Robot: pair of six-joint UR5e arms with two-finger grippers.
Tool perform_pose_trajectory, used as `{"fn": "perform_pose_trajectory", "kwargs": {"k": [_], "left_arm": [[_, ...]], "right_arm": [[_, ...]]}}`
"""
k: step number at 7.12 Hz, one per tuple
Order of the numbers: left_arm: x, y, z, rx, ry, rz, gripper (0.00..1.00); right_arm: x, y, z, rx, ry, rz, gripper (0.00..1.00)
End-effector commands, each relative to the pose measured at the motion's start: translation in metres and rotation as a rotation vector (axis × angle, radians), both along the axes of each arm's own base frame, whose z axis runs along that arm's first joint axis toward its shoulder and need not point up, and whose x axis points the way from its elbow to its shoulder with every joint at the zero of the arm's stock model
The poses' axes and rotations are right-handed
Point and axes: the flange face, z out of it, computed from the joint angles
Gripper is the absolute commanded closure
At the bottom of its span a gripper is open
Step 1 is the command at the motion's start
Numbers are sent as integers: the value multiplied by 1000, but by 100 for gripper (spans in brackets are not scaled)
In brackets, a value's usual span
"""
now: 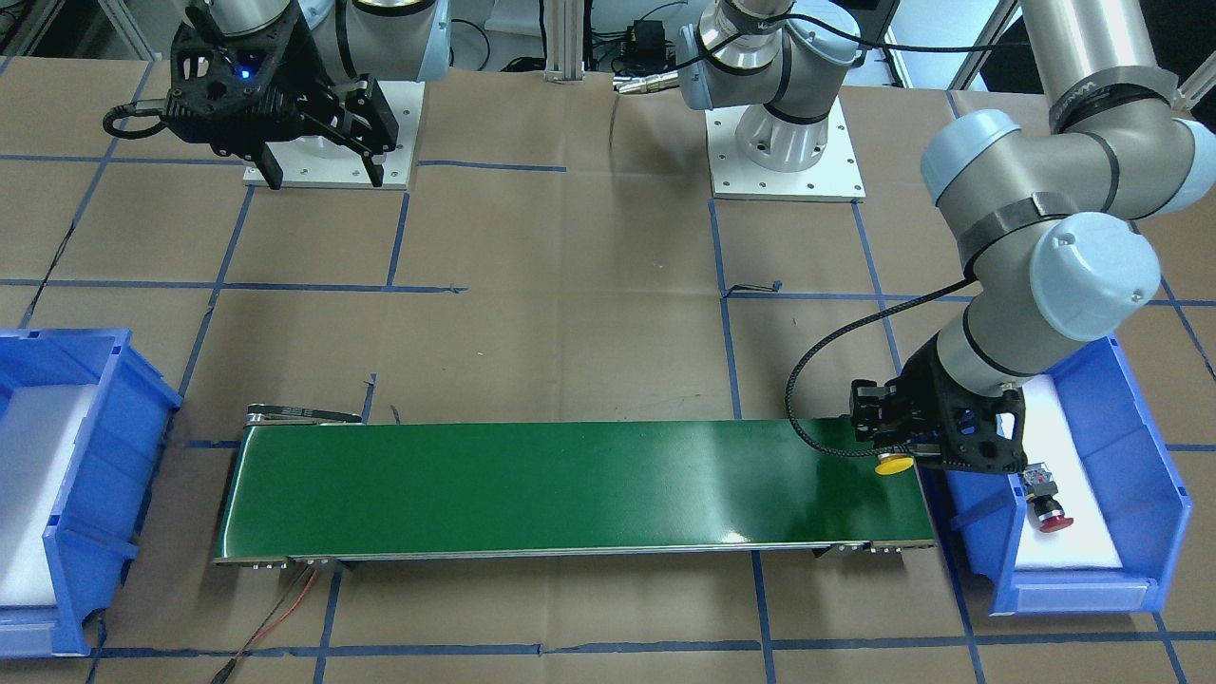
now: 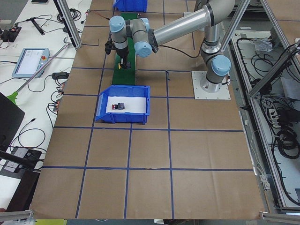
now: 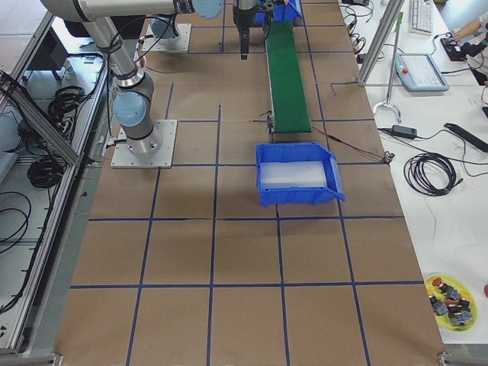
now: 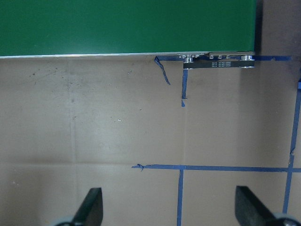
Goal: Transport two buttons from left to right
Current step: 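Lift the yellow button and carry it with the left gripper to the belt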
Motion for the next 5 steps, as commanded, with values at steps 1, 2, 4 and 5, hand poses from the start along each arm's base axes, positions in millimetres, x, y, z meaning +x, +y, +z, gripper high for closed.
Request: {"fn": "perform_pose_trajectory", "kwargs": {"k": [1, 2, 4, 5], "left_arm": [[-13, 1, -30, 20, 6, -68, 94], [-18, -1, -39, 23, 5, -76, 95], [-15, -9, -48, -5, -1, -79, 95], [-13, -17, -54, -47, -21, -76, 94]], "right_arm": [[0, -4, -1, -4, 0, -3, 0], [0, -7, -2, -13, 0, -2, 0], [0, -7, -2, -13, 0, -2, 0], [0, -7, -2, -13, -2, -2, 0]]}}
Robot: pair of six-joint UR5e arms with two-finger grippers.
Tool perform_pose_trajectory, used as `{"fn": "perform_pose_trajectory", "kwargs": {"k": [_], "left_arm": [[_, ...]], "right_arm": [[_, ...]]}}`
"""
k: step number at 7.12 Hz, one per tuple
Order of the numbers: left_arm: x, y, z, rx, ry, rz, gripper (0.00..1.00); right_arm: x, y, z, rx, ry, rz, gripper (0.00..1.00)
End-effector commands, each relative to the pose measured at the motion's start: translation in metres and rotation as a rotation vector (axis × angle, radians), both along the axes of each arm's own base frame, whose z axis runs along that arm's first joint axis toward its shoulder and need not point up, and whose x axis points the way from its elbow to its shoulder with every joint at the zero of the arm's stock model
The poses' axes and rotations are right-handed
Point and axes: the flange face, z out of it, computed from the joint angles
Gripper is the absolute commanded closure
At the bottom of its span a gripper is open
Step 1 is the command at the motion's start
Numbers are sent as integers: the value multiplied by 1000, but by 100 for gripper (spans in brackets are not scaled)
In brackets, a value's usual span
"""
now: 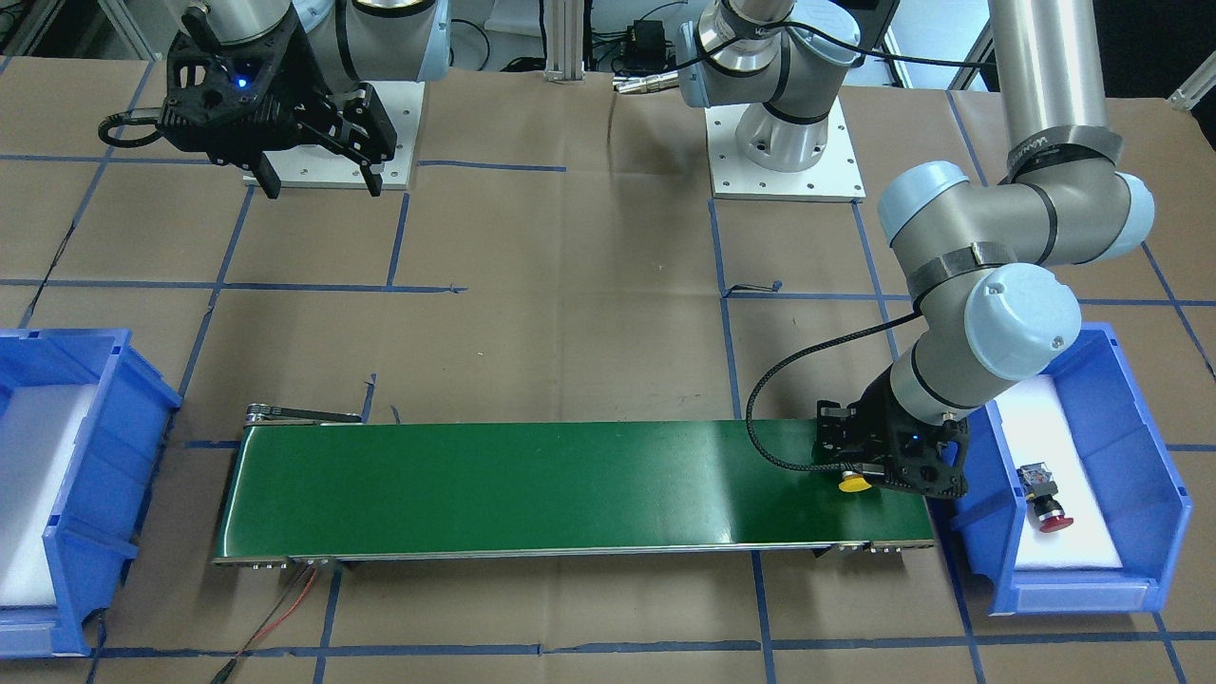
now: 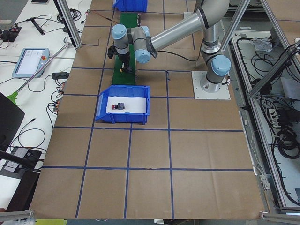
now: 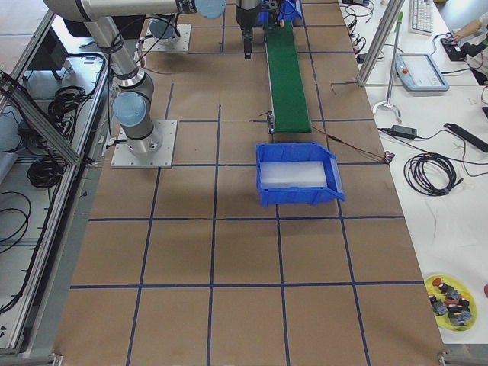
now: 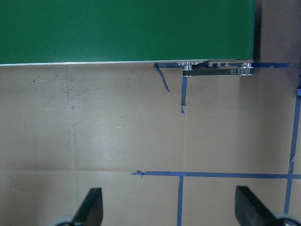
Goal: Transport two buttons from left to right
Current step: 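Lower the yellow button onto the green belt and open the left gripper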
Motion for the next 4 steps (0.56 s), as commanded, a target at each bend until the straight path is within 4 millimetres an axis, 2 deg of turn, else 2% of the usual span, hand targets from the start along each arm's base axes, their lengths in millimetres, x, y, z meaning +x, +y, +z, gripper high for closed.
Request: {"fn": "perform_pose_trajectory", "kwargs": {"k": [1, 3, 4], "left_arm": [[4, -9, -8, -43, -34, 1, 94], [4, -10, -8, -44, -36, 2, 93], [4, -10, -7, -47, -35, 8, 66]], "right_arm": [[0, 0, -1, 1, -1, -1, 0], [0, 0, -1, 0, -3, -1, 0], [0, 0, -1, 1, -3, -1, 0]]}}
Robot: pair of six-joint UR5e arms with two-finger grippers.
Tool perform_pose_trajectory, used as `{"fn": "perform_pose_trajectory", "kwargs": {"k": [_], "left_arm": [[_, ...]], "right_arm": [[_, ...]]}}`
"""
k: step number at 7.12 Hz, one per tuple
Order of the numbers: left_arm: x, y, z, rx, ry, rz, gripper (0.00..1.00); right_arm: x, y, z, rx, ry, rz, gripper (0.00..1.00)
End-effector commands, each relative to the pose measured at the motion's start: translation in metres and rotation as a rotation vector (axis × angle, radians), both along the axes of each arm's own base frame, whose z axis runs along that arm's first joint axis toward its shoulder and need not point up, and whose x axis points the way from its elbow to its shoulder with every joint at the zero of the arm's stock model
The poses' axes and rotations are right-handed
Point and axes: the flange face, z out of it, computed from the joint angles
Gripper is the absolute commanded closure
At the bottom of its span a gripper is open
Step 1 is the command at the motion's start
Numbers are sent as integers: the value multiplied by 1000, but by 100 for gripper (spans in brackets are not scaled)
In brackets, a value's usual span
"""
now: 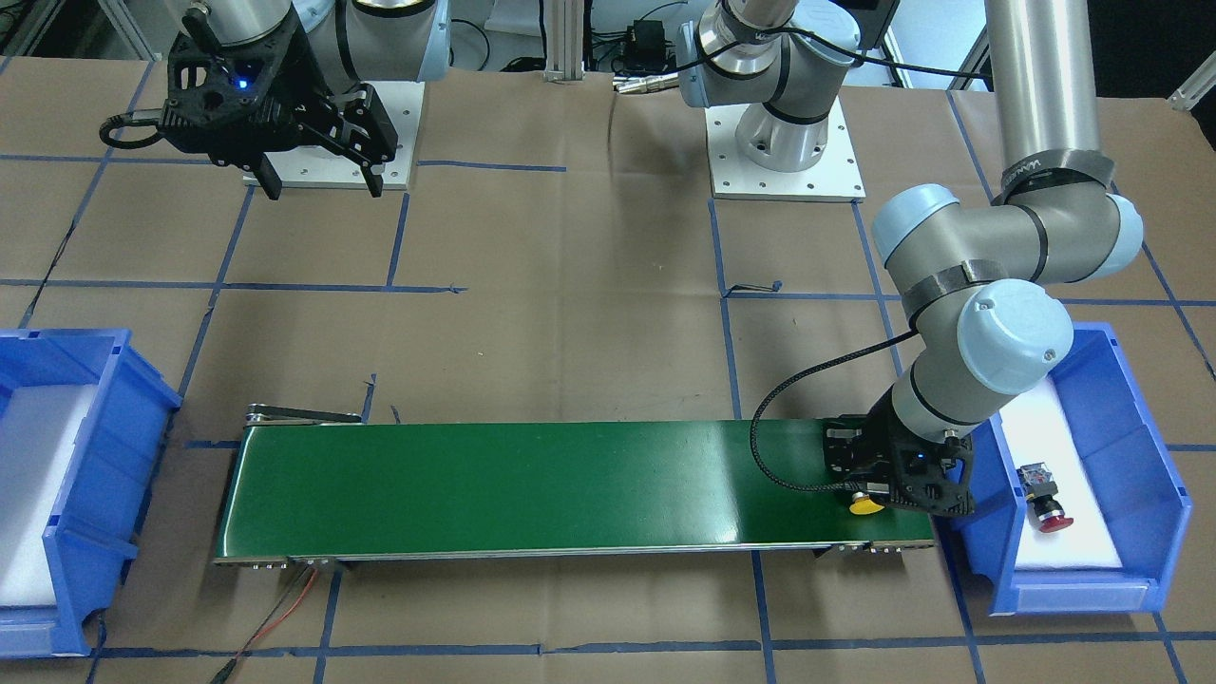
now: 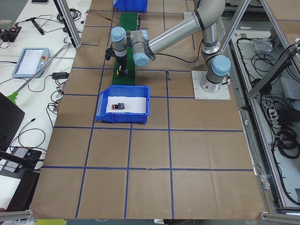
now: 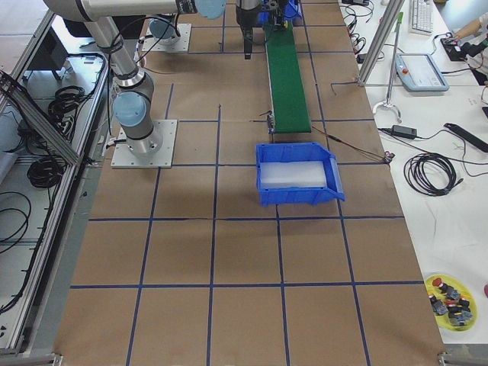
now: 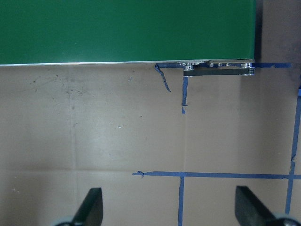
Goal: Transport two buttons from left to right
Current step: 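Lower the yellow button onto the green belt and open the left gripper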
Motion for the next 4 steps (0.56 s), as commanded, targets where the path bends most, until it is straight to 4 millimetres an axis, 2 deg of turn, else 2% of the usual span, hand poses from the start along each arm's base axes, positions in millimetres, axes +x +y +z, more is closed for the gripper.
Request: {"fn": "perform_pose_trajectory", "kwargs": {"k": [1, 2, 4], "left_arm": [[-2, 1, -1, -4, 5, 22, 5], [-4, 0, 1, -9, 4, 34, 1], [-5, -2, 26, -40, -2, 31, 1]], "right_arm": [[0, 0, 0, 1, 0, 0, 0], [0, 0, 0, 1, -2, 0, 0], [0, 0, -1, 2, -2, 1, 0]]}}
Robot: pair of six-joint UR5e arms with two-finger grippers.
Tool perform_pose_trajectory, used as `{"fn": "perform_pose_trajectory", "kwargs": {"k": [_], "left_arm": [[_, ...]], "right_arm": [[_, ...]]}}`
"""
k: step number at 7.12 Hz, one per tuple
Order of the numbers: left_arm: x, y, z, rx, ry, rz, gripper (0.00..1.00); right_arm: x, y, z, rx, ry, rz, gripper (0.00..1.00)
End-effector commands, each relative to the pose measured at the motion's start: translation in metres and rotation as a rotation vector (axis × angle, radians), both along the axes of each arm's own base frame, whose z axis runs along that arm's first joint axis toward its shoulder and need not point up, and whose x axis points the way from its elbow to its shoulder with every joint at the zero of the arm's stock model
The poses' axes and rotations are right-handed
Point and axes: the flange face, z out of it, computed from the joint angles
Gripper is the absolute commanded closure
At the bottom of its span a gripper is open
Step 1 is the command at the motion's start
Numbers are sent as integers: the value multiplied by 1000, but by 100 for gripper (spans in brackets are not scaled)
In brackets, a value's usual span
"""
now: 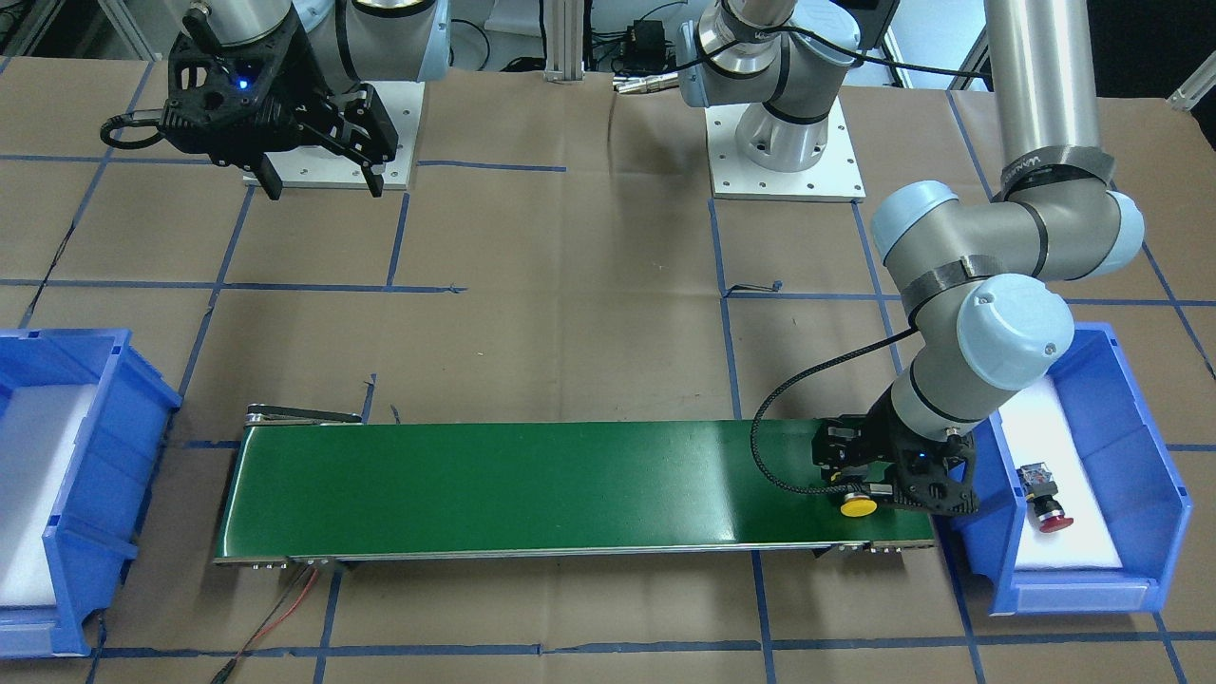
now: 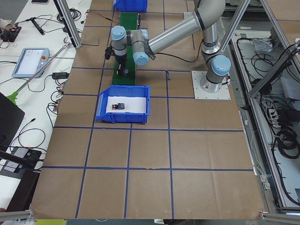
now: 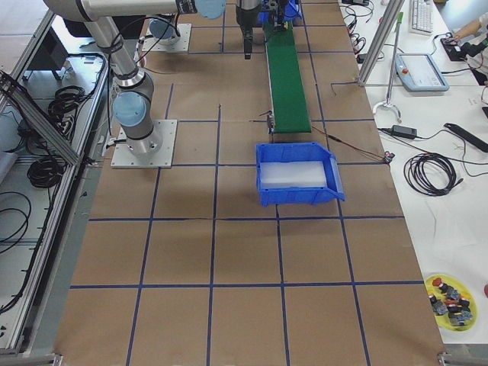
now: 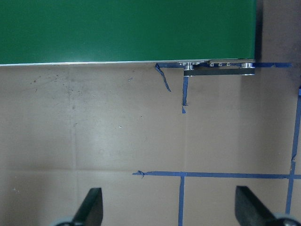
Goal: Transport two buttons from left to right
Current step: 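Lower the yellow button onto the green belt and open the left gripper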
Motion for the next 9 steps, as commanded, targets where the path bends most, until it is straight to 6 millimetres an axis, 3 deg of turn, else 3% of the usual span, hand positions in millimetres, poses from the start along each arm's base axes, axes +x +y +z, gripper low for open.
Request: {"fn": "perform_pose_trajectory", "kwargs": {"k": [1, 4, 5, 6, 7, 8, 9], "left_arm": [[-2, 6, 41, -42, -6, -1, 1], [-4, 23, 143, -3, 4, 0, 1], [-4, 28, 159, 14, 4, 2, 1], [9, 27, 165, 6, -1, 8, 1], [39, 26, 169, 0, -5, 33, 1], [89, 27, 164, 9, -4, 68, 1], [126, 26, 155, 20, -3, 38, 1]], "right_arm": [[0, 0, -1, 2, 1, 2, 0], [0, 0, -1, 3, 1, 1, 0], [0, 0, -1, 3, 1, 1, 0], [0, 0, -1, 3, 0, 1, 0], [0, 0, -1, 3, 1, 1, 0], [0, 0, -1, 1, 1, 1, 0], [0, 0, -1, 1, 1, 1, 0]]}}
